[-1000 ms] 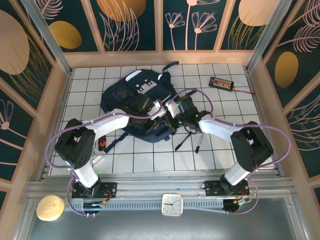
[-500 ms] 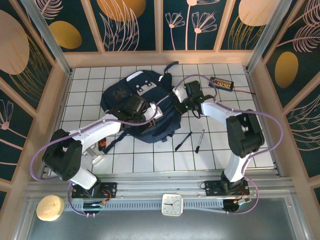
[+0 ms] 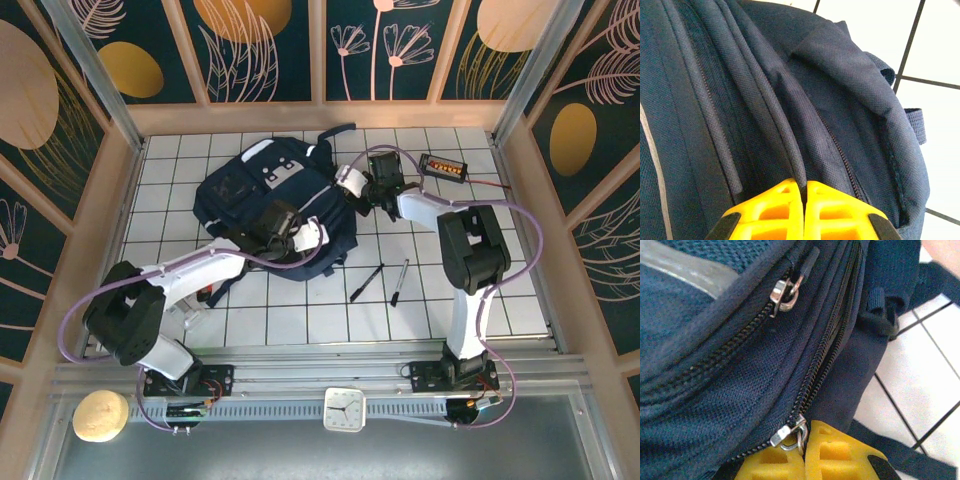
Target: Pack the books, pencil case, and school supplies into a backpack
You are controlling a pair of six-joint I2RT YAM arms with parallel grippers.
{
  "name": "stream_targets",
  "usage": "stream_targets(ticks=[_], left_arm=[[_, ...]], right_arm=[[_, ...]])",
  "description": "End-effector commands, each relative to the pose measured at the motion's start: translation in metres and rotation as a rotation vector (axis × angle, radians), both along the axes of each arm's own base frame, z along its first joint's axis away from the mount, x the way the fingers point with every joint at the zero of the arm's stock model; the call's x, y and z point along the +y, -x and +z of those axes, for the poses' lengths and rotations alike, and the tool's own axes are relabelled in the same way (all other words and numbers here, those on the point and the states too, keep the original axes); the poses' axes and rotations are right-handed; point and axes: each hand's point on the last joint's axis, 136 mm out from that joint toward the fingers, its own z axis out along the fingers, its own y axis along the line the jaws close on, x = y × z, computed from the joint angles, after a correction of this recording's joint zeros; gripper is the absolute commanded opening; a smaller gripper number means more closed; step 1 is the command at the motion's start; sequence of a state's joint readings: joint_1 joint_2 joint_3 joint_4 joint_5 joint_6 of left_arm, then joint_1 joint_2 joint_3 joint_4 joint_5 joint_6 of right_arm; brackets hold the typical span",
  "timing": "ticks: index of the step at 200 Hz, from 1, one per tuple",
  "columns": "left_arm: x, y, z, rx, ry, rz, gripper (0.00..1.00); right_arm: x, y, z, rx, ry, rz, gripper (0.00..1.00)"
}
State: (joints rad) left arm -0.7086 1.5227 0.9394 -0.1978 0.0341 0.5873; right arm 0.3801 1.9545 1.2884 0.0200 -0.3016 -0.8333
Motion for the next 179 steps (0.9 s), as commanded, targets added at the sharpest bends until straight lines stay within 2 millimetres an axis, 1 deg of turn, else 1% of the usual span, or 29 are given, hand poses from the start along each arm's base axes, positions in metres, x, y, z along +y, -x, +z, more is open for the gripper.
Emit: stream_targets(ticks=[1,7,20,31,53,57,84,94,108,114,123,130,138,143,145,149,151,153,155,162,169,179], left_arm=[[0.057,0.071,-0.052,0.232,-0.259,-0.071,0.0],[0.059,0.074,-0.053,0.228,-0.262,-0.078,0.0],[0.065,0.081,-0.054,0.219,-0.266,-0.083,0.0],[0.07,0.086,-0.057,0.207,-0.273,-0.094,0.0],[0.072,0.092,-0.06,0.189,-0.282,-0.11,0.0],[0.072,0.093,-0.061,0.189,-0.284,-0.115,0.0],[0.069,0.095,-0.063,0.178,-0.292,-0.134,0.0],[0.069,0.094,-0.063,0.176,-0.29,-0.13,0.0],[0.066,0.09,-0.06,0.161,-0.275,-0.115,0.0],[0.064,0.089,-0.059,0.162,-0.269,-0.112,0.0],[0.059,0.083,-0.054,0.154,-0.249,-0.088,0.0],[0.056,0.078,-0.051,0.146,-0.237,-0.075,0.0],[0.051,0.073,-0.047,0.14,-0.226,-0.063,0.0],[0.049,0.068,-0.043,0.129,-0.215,-0.043,0.06],[0.048,0.066,-0.042,0.124,-0.21,-0.035,0.08],[0.046,0.063,-0.039,0.117,-0.2,-0.024,0.13],[0.045,0.062,-0.037,0.112,-0.194,-0.021,0.15],[0.044,0.061,-0.036,0.109,-0.189,-0.019,0.18],[0.043,0.06,-0.035,0.106,-0.184,-0.018,0.2],[0.039,0.056,-0.028,0.093,-0.159,-0.012,0.32],[0.035,0.052,-0.022,0.079,-0.131,0.004,0.45],[0.032,0.046,-0.011,0.061,-0.089,0.03,0.57]], right_arm=[[-0.059,-0.057,0.076,-0.357,0.04,-0.148,0.0],[-0.06,-0.059,0.072,-0.371,0.068,-0.142,0.0],[-0.063,-0.071,0.068,-0.384,0.118,-0.151,0.0],[-0.065,-0.083,0.07,-0.404,0.148,-0.156,0.0],[-0.06,-0.107,0.073,-0.454,0.205,-0.141,0.0],[-0.059,-0.111,0.069,-0.453,0.217,-0.138,0.0],[-0.037,-0.136,0.066,-0.487,0.25,-0.089,0.0],[-0.025,-0.141,0.064,-0.494,0.253,-0.062,0.0],[-0.016,-0.146,0.065,-0.495,0.226,-0.065,0.0],[-0.014,-0.147,0.069,-0.482,0.19,-0.082,0.0],[-0.016,-0.15,0.077,-0.452,0.13,-0.13,0.0],[-0.021,-0.152,0.089,-0.437,0.066,-0.199,0.0],[-0.027,-0.153,0.109,-0.419,-0.028,-0.276,0.0],[-0.03,-0.15,0.119,-0.397,-0.095,-0.312,0.09],[-0.03,-0.148,0.126,-0.393,-0.126,-0.324,0.13],[-0.033,-0.145,0.139,-0.382,-0.189,-0.349,0.24],[-0.034,-0.142,0.143,-0.372,-0.22,-0.361,0.28],[-0.034,-0.14,0.146,-0.359,-0.25,-0.374,0.35],[-0.036,-0.138,0.152,-0.351,-0.285,-0.388,0.4],[-0.041,-0.13,0.168,-0.295,-0.409,-0.442,0.55],[-0.045,-0.121,0.178,-0.205,-0.524,-0.475,0.65],[-0.046,-0.106,0.182,-0.008,-0.674,-0.484,0.67]])
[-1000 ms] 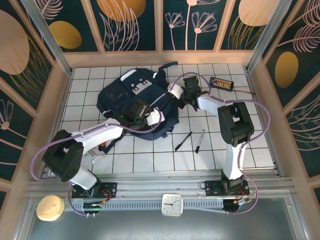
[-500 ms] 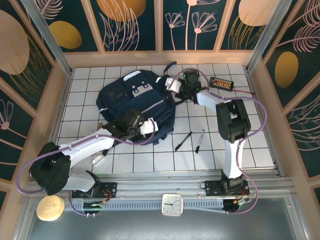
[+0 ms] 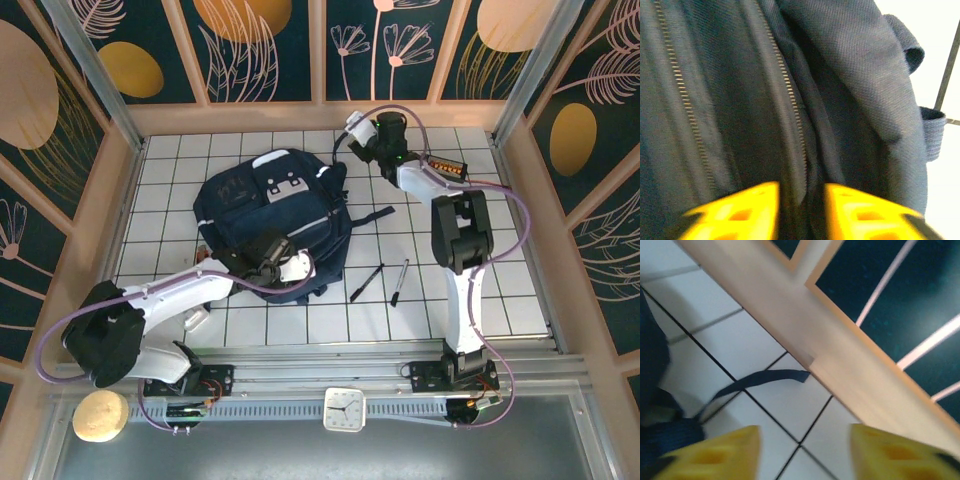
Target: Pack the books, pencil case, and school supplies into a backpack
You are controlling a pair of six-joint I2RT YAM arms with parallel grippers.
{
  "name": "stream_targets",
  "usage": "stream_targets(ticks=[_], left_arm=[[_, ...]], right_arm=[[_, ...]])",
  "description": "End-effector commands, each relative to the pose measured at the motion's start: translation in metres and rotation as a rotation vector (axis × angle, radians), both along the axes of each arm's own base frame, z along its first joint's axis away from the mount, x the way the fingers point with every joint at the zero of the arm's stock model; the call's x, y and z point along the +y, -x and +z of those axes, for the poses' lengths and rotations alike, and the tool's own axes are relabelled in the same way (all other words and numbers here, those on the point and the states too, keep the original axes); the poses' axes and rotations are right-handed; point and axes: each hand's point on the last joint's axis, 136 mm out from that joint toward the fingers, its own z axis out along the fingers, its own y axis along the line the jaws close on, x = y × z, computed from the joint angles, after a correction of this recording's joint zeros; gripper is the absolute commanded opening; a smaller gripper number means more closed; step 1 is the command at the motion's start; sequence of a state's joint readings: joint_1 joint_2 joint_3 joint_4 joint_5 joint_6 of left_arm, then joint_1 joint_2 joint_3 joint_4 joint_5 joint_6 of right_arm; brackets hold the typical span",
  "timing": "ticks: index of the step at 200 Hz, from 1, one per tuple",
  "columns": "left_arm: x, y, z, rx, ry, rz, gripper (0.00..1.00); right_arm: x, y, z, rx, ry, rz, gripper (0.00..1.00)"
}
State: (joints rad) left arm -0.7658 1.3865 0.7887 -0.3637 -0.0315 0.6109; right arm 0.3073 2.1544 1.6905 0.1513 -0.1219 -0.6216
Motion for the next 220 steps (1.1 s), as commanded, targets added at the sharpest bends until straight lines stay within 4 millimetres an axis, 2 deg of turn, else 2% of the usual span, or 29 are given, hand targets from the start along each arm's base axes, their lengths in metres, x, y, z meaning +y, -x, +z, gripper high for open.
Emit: stream_targets(ticks=[1,19,40,48,63,70,83,93,116,150,168,186,207,220], left_arm=[[-0.01,-0.015,0.023,-0.033,0.083,0.073,0.58],[-0.015,-0.025,0.049,-0.068,0.186,0.146,0.71],[-0.013,-0.034,0.085,-0.103,0.353,0.274,0.83],[-0.011,-0.039,0.099,-0.104,0.429,0.343,0.84],[-0.009,-0.044,0.122,-0.07,0.573,0.461,0.88],[-0.004,-0.049,0.127,-0.056,0.627,0.549,0.93],[0.006,-0.055,0.13,-0.004,0.702,0.699,0.95],[0.024,-0.063,0.124,0.029,0.719,0.877,0.97],[0.062,-0.066,0.1,0.14,0.732,1.226,0.99],[0.108,-0.056,0.064,0.319,0.814,1.567,0.99],[0.127,-0.046,0.047,0.373,0.839,1.672,0.99],[0.137,-0.04,0.027,0.422,0.85,1.718,0.99],[0.138,-0.05,0.007,0.46,0.862,1.719,0.99],[0.137,-0.064,-0.002,0.46,0.844,1.7,0.99]], right_arm=[[-0.016,0.027,0.094,0.164,-0.564,-0.076,0.67],[-0.023,0.05,0.084,0.474,-0.806,-0.105,0.67],[-0.021,0.085,0.05,0.814,-0.933,-0.157,0.67],[-0.014,0.101,0.035,0.927,-0.949,-0.146,0.64],[-0.006,0.126,0.009,1.054,-0.923,-0.162,0.64],[-0.006,0.133,-0.007,1.093,-0.898,-0.195,0.64],[-0.009,0.14,-0.03,1.112,-0.834,-0.235,0.65],[-0.01,0.14,-0.042,1.099,-0.792,-0.27,0.65],[0.003,0.132,-0.058,1.104,-0.743,-0.269,0.65],[0.024,0.119,-0.091,1.133,-0.673,-0.261,0.66],[0.036,0.117,-0.104,1.166,-0.682,-0.23,0.66],[0.049,0.118,-0.115,1.195,-0.686,-0.201,0.66],[0.064,0.123,-0.123,1.226,-0.695,-0.16,0.64],[0.069,0.128,-0.126,1.237,-0.697,-0.151,0.56]])
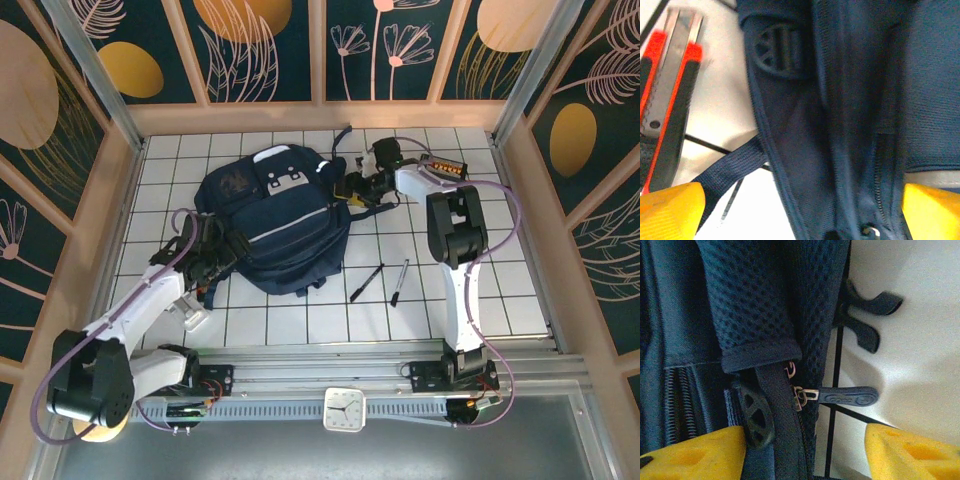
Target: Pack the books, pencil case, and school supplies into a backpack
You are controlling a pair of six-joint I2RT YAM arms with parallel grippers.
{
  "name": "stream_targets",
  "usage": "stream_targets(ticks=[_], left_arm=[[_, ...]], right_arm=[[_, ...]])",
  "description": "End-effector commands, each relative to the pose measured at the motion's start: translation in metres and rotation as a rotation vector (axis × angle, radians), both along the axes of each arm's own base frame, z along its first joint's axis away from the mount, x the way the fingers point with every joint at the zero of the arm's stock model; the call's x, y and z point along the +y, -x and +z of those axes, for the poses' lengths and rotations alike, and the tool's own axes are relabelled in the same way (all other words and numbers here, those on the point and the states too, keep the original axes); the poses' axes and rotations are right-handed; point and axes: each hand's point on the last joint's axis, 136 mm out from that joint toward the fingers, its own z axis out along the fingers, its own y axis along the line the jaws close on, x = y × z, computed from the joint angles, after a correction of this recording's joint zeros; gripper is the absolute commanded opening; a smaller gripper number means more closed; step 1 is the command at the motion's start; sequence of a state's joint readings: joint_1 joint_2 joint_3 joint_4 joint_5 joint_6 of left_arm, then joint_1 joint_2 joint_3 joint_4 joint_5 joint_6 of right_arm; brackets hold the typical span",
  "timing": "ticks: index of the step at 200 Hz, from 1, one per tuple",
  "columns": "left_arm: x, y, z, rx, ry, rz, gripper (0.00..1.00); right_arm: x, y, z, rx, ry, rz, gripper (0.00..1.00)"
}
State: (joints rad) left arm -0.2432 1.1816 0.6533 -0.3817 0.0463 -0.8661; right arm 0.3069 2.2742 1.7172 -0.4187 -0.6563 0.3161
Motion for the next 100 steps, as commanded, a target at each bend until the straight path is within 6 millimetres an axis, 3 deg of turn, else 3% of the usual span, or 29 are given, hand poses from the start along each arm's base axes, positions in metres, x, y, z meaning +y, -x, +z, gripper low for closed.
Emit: stream_targets(ticks=[1,36,54,77,80,100], left_arm=[[-0.01,-0.023,-0.011,-0.005,0.07,-0.009,0.99],[-0.018,-0.074,-0.012,-0.058,0.052,-0.081,0.96],[-0.017,-0.097,-0.007,-0.08,0.03,-0.109,0.94],[-0.005,-0.119,-0.007,-0.082,-0.028,-0.132,0.94],[-0.003,-0.128,0.002,-0.104,-0.034,-0.132,0.94],[0.014,-0.147,0.01,-0.12,-0.094,-0.141,0.94]], right_arm=[[0.021,0.004,0.004,-0.014,-0.052,0.046,0.55],[0.031,0.033,-0.002,0.035,-0.129,0.062,0.18],[0.029,0.055,0.0,0.037,-0.141,0.056,0.03],[0.028,0.084,0.009,0.036,-0.161,0.045,0.0],[0.028,0.087,0.01,0.032,-0.159,0.047,0.01],[0.031,0.108,0.016,0.029,-0.151,0.053,0.0]])
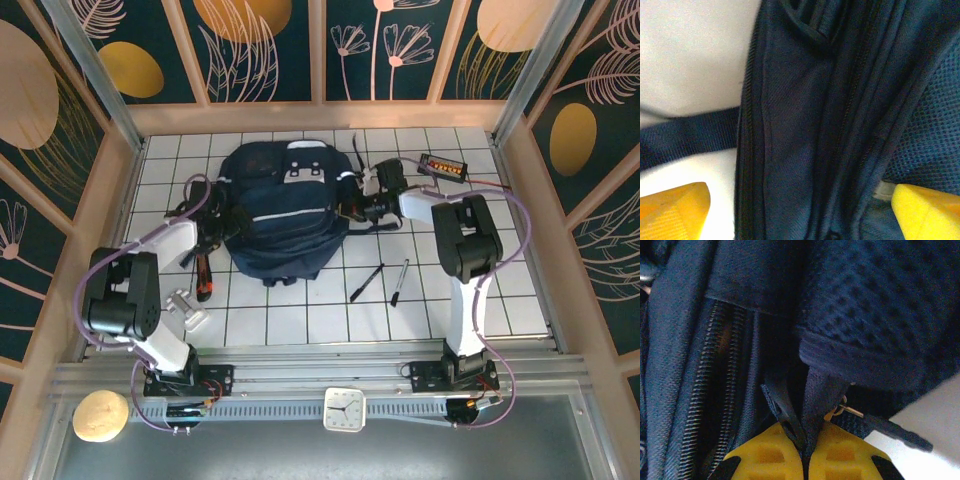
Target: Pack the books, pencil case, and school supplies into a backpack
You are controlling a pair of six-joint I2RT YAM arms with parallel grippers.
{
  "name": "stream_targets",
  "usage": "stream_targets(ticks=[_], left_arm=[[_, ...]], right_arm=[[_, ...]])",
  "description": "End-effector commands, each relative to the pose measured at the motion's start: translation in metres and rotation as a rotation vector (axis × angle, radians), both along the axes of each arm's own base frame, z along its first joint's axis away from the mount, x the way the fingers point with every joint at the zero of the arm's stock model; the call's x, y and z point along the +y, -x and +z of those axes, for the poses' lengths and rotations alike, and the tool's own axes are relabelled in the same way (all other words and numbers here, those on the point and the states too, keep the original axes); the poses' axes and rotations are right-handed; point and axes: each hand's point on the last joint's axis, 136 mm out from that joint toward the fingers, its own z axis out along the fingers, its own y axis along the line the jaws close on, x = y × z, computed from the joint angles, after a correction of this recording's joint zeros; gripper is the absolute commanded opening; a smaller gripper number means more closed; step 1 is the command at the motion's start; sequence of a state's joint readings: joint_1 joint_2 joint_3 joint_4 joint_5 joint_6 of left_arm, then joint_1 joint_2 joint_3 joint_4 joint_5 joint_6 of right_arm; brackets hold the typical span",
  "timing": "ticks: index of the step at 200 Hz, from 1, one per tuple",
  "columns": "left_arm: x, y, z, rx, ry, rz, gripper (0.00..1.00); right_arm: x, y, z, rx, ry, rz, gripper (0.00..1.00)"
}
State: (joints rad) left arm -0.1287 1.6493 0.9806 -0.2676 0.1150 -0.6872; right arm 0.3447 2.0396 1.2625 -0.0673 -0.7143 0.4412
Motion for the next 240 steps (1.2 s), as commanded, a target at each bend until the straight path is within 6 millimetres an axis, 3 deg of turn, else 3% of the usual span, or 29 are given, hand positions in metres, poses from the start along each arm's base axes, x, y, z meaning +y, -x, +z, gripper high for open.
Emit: stream_targets(ticks=[1,10,19,38,58,73,90,108,126,149,193,240], left_arm=[[0.006,-0.041,0.027,-0.127,-0.053,-0.071,0.94],[0.009,-0.047,0.033,-0.136,-0.069,-0.086,0.95],[0.01,-0.054,0.045,-0.16,-0.098,-0.117,0.95],[0.014,-0.061,0.067,-0.212,-0.157,-0.154,0.96],[0.011,-0.057,0.099,-0.303,-0.231,-0.235,0.96],[-0.011,-0.047,0.113,-0.357,-0.286,-0.382,0.96],[-0.06,-0.025,0.108,-0.365,-0.349,-0.635,0.96],[-0.096,-0.001,0.087,-0.33,-0.415,-0.817,0.96],[-0.102,0.008,0.072,-0.315,-0.443,-0.844,0.93],[-0.105,0.01,0.072,-0.345,-0.432,-0.85,0.91],[-0.108,0.016,0.053,-0.305,-0.434,-0.898,0.89],[-0.109,0.017,0.051,-0.322,-0.424,-0.89,0.88]], right_arm=[[0.025,0.044,0.013,0.039,-0.039,0.068,0.0],[0.027,0.049,0.015,0.036,-0.037,0.073,0.03],[0.024,0.051,0.015,0.03,-0.02,0.07,0.12],[0.004,0.044,0.019,0.006,0.054,0.035,0.34],[-0.023,0.035,0.035,-0.04,0.107,-0.005,0.45],[-0.041,0.033,0.047,-0.076,0.141,-0.022,0.48],[-0.047,0.034,0.058,-0.159,0.182,0.012,0.48],[-0.034,0.041,0.066,-0.319,0.186,0.151,0.47],[-0.011,0.056,0.07,-0.591,0.205,0.352,0.43],[0.013,0.069,0.07,-0.839,0.157,0.515,0.41],[0.041,0.061,0.055,-0.929,0.144,0.541,0.45],[0.054,0.059,0.037,-0.889,0.158,0.54,0.46]])
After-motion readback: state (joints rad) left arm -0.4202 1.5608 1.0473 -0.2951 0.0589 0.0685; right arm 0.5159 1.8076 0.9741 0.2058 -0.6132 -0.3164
